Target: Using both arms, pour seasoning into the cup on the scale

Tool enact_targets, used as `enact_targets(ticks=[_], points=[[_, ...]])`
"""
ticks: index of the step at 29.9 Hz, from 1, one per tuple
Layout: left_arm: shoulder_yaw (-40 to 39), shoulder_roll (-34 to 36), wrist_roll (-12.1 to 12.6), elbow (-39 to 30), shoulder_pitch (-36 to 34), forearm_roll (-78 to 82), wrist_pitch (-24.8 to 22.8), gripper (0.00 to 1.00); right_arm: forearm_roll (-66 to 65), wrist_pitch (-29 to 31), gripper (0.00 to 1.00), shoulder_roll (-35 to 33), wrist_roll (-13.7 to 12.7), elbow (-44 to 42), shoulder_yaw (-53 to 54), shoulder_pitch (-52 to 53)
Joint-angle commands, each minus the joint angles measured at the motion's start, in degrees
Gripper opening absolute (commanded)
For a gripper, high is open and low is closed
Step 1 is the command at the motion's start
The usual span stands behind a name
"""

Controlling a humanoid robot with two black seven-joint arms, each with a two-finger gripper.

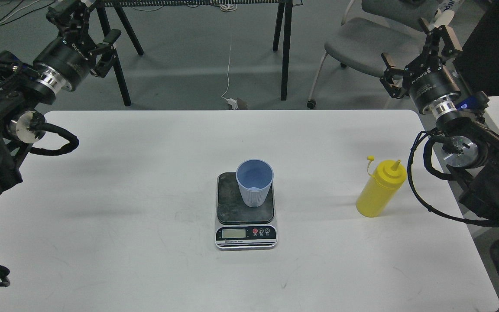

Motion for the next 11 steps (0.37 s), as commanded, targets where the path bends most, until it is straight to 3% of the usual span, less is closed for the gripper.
enact_targets(ticks=[1, 11], points=[[0.10, 0.17, 0.00, 0.50, 0.13, 0.07, 0.01, 0.77, 0.00, 0.01, 1.00, -0.22, 0.00, -0.04, -0.09, -0.01], [0.54, -1.58, 0.00, 8.50, 0.74, 0.07, 0.01, 0.77, 0.00, 0.01, 1.00, -0.22, 0.00, 0.04, -0.26, -0.01]])
